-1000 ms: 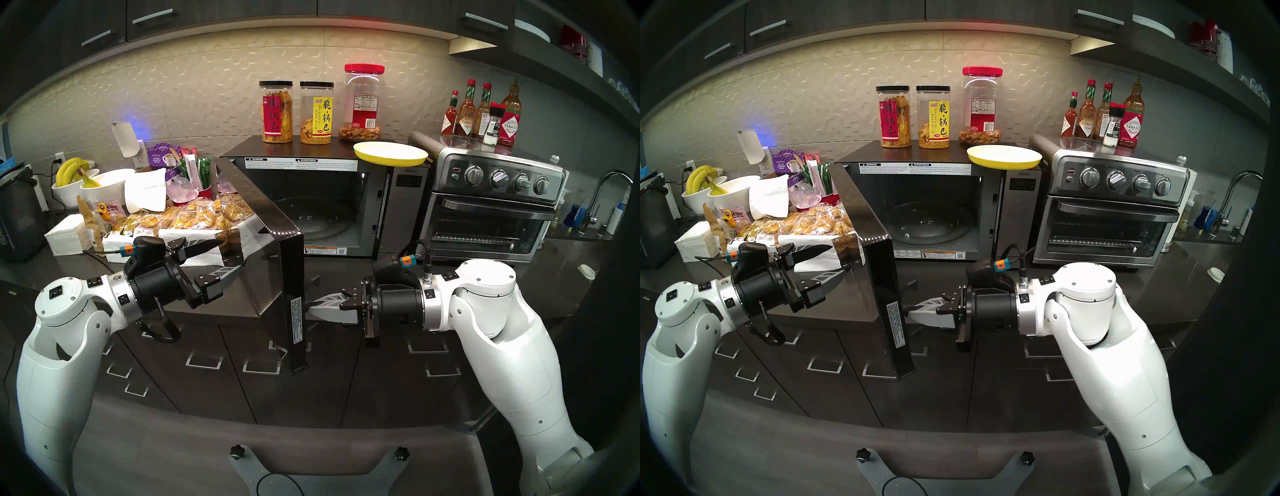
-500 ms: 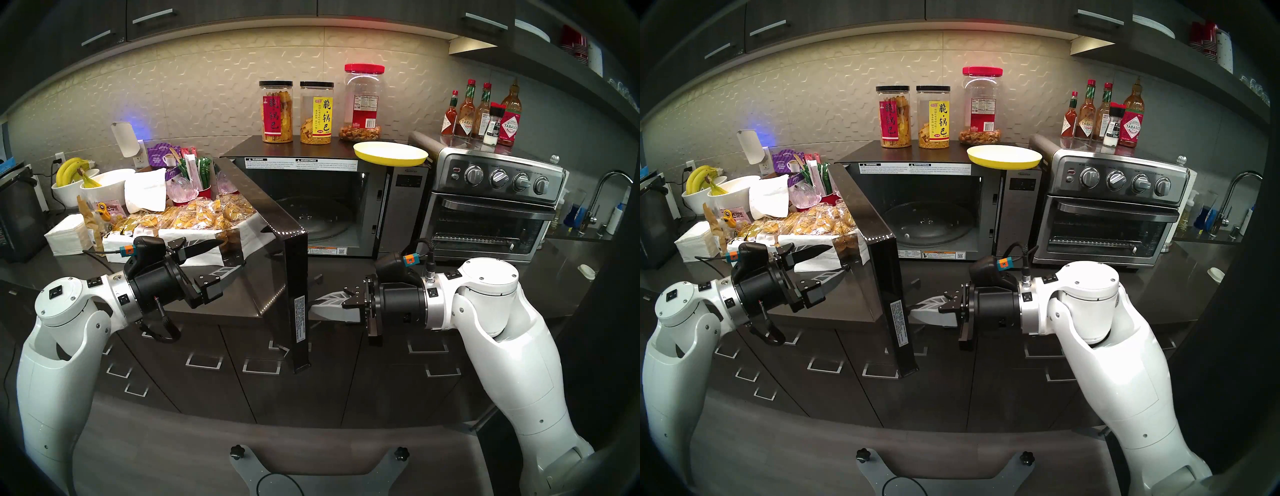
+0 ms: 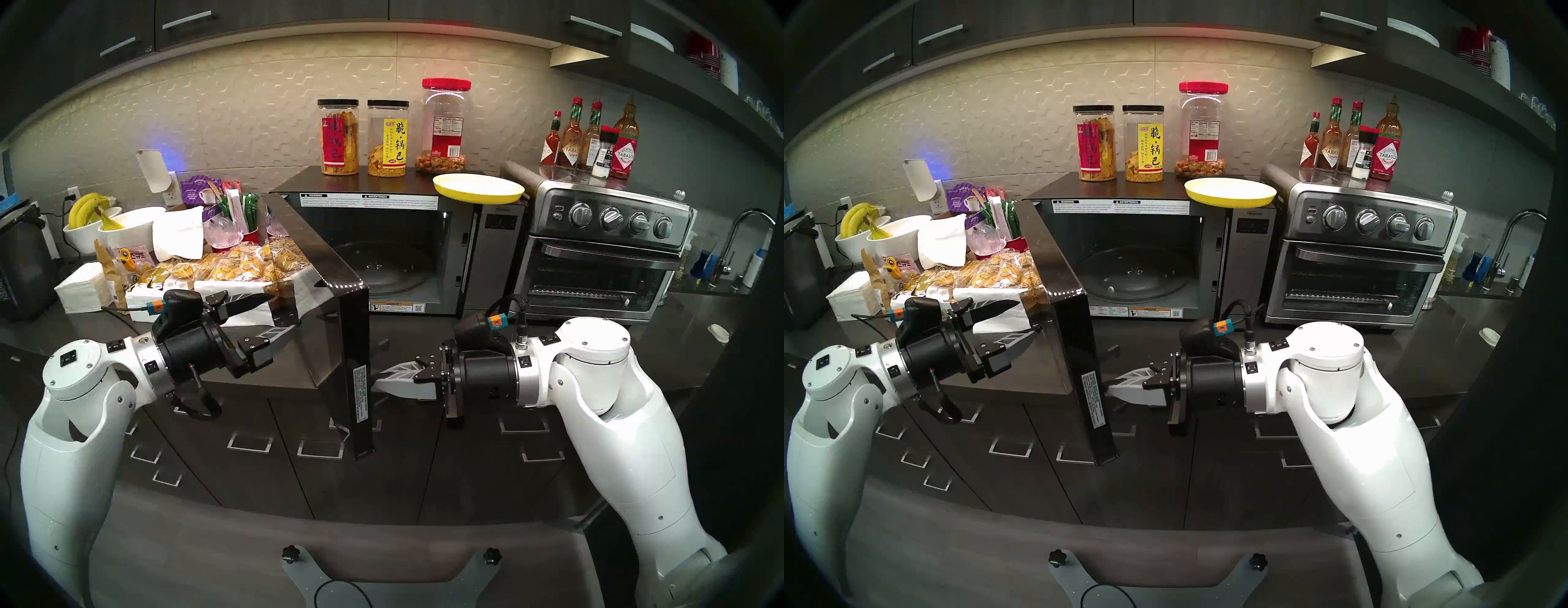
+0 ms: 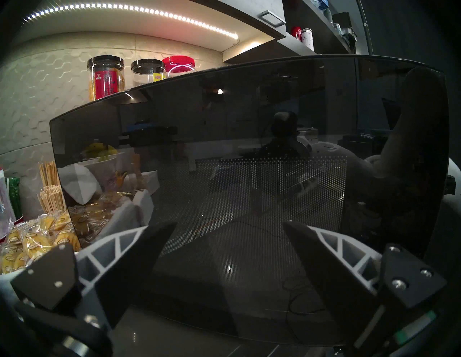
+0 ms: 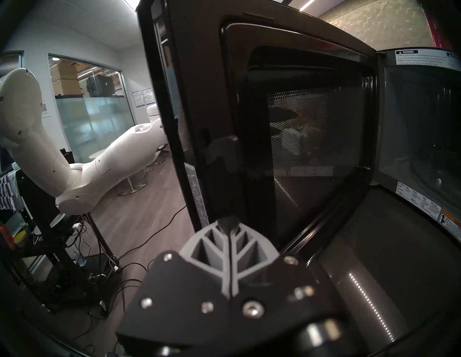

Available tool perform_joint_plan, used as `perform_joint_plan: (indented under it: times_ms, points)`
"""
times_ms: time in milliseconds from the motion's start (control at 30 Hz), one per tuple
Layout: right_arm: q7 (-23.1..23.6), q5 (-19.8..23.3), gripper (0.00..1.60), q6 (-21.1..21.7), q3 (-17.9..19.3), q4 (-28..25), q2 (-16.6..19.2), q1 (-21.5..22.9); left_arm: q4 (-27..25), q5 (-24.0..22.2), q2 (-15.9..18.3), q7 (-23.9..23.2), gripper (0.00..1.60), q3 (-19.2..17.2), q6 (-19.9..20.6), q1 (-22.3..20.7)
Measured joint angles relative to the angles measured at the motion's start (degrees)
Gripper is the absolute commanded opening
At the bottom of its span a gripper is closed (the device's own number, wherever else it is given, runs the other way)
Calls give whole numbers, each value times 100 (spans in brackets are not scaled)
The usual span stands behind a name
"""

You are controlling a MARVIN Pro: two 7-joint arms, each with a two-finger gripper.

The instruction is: Open the microwave, put the plate inside, and close the door

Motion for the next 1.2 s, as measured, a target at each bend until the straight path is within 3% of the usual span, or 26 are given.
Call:
perform_joint_plan:
  times_ms: [567, 1200]
  points:
    - [-140, -30, 0, -5, -122, -13, -20, 1, -19, 22, 12, -104, 160, -88, -3, 137]
    - [-121, -29, 0, -35, -107, -31, -17, -9, -285, 11, -135, -443, 160, -1078, 1, 871]
